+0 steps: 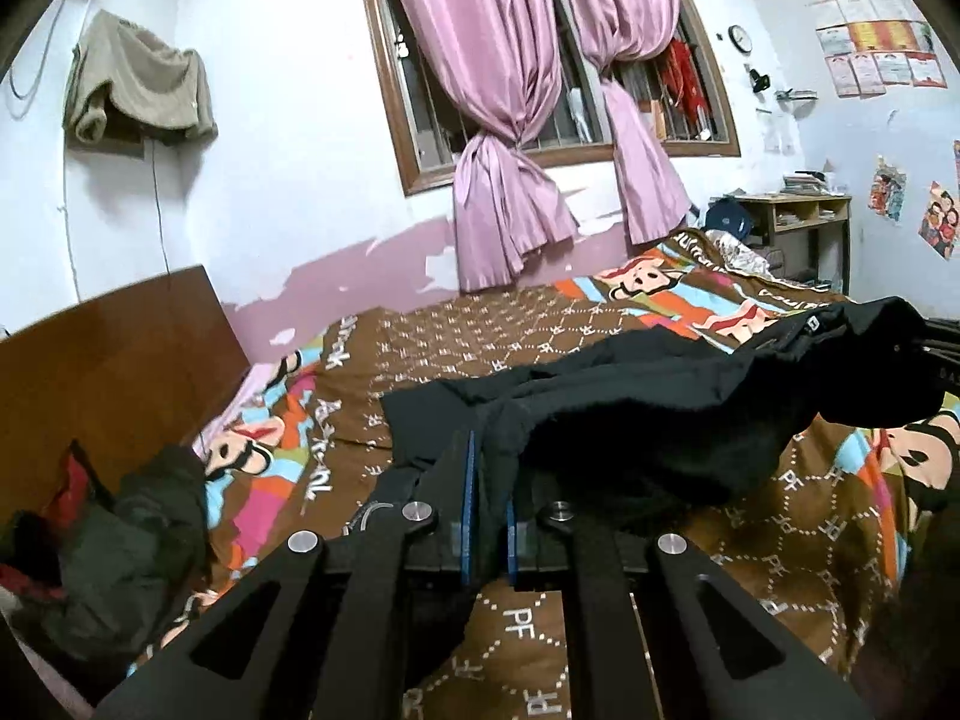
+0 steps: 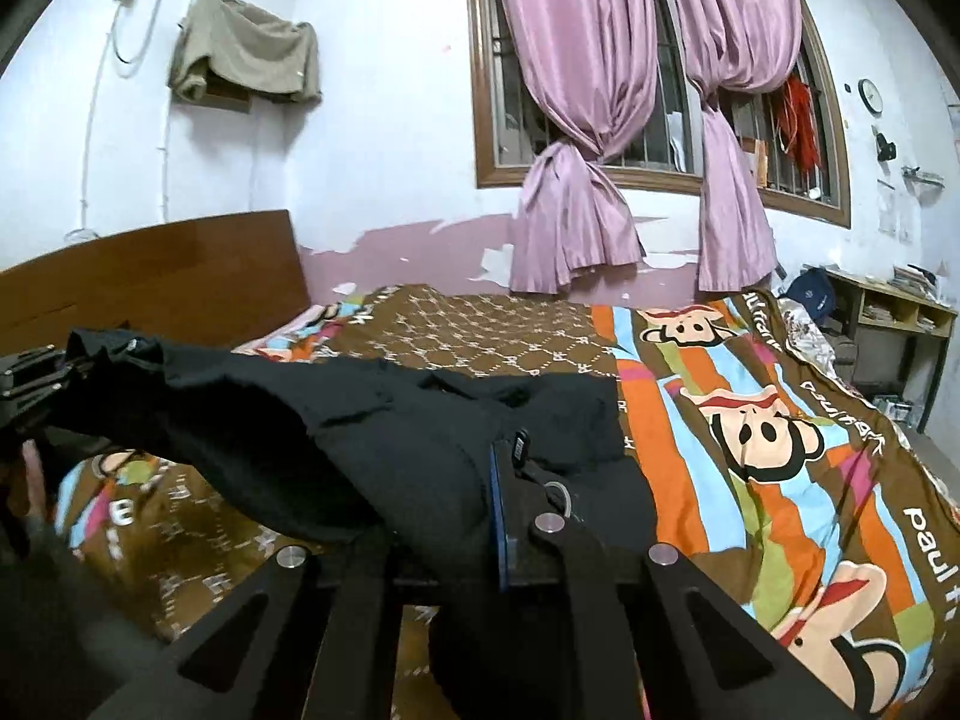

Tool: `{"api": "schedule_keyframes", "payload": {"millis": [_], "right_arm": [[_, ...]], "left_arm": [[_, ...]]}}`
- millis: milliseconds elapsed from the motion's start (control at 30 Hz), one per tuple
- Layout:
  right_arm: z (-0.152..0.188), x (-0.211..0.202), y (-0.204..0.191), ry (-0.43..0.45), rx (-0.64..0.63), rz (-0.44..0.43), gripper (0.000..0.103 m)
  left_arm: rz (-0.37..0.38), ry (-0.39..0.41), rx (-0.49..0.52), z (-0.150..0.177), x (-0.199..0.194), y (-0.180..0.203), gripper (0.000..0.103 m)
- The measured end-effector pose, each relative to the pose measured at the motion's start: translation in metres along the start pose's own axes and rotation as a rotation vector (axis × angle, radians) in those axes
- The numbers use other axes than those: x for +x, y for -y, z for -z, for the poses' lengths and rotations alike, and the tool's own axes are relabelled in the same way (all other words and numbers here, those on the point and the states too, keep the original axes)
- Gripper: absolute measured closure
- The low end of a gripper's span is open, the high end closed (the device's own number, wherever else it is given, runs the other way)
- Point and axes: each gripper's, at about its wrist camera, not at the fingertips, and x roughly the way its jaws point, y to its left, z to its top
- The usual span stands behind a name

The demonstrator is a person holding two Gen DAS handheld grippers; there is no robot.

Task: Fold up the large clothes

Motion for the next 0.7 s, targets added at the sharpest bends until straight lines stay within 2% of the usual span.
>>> {"api": "schedule_keyframes", "payload": {"millis": [167,333,467,700], "right_arm": [[0.008,-0.05,-0.015,-0.001,-0.037,-0.022,0.096],[0.005,-0.039,-0.021,-0.029,-0.1,-0.002,0.096],[0.003,-0.019,-0.021,-0.016,-0.096,0.016,0.096],[-0.023,0.028,-0.002,0.018,-0.059,0.041,0.096]], "left_arm": [[0.02,0.019,0.034,0.015,-0.058,0.01,0.098],[0.04,0.014,0.086,0.025,-0.095,0.019,0.098],[0.054,-0.02,0.117,0.025,-0.078,0.019,0.098],[0.082,-0.023,0.063,0.002,-0.037,0.01,0.098]]}}
